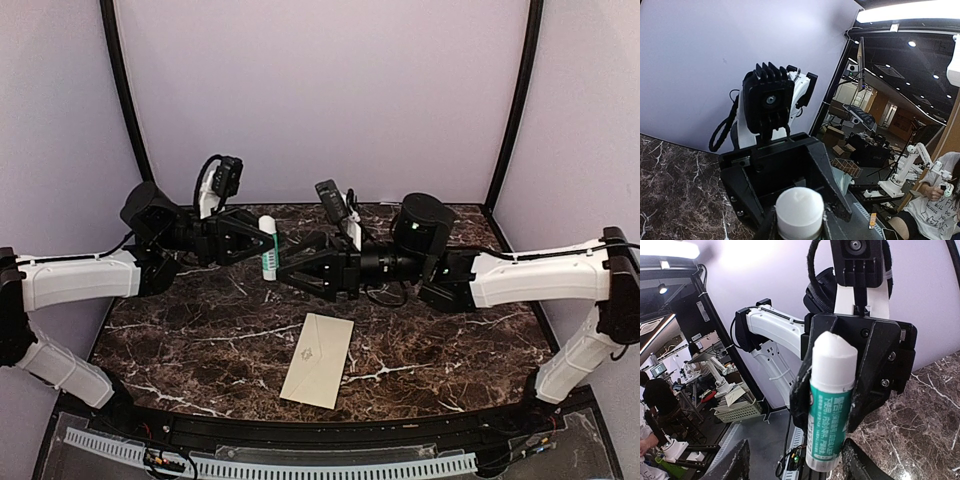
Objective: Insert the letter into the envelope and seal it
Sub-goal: Screw the solid glue.
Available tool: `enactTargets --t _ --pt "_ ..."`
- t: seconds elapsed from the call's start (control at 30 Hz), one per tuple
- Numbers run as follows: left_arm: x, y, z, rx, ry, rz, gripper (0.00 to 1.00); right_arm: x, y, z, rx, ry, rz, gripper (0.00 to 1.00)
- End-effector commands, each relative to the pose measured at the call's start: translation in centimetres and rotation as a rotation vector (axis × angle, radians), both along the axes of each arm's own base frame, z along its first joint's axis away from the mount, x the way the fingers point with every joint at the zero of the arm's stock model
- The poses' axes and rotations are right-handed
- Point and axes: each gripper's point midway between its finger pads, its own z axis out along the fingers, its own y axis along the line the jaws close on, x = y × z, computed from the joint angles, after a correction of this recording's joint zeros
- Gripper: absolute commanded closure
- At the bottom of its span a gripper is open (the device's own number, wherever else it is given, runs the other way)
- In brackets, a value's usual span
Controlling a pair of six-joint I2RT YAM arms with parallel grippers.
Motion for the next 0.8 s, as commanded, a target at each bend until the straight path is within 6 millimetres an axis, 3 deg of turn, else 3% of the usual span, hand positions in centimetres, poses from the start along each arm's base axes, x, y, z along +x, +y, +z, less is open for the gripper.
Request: enactTargets --t 0.0,0.13,0.4,0.77 --pt "-1.6 1.1 1.6 -0.044 -0.069 -0.035 1.0 -1.0 1.1 1.3 0.055 -0.05 0.062 0.41" --pt "-1.6 1.1 1.6 -0.045 -0.069 -0.036 1.0 -1.4 1.7 1.2 0.062 -0.04 0.098 0.44" --pt "-1.5 1.0 1.3 -0.038 -0.06 -0.041 1.0 -1.4 2.8 1.3 0.058 -0.031 0.121 0.72" --pt "-0.5 0.7 1.0 -0.03 -0.047 0.022 1.0 -0.6 2.6 1.1 0.045 -0.013 0.059 0.92"
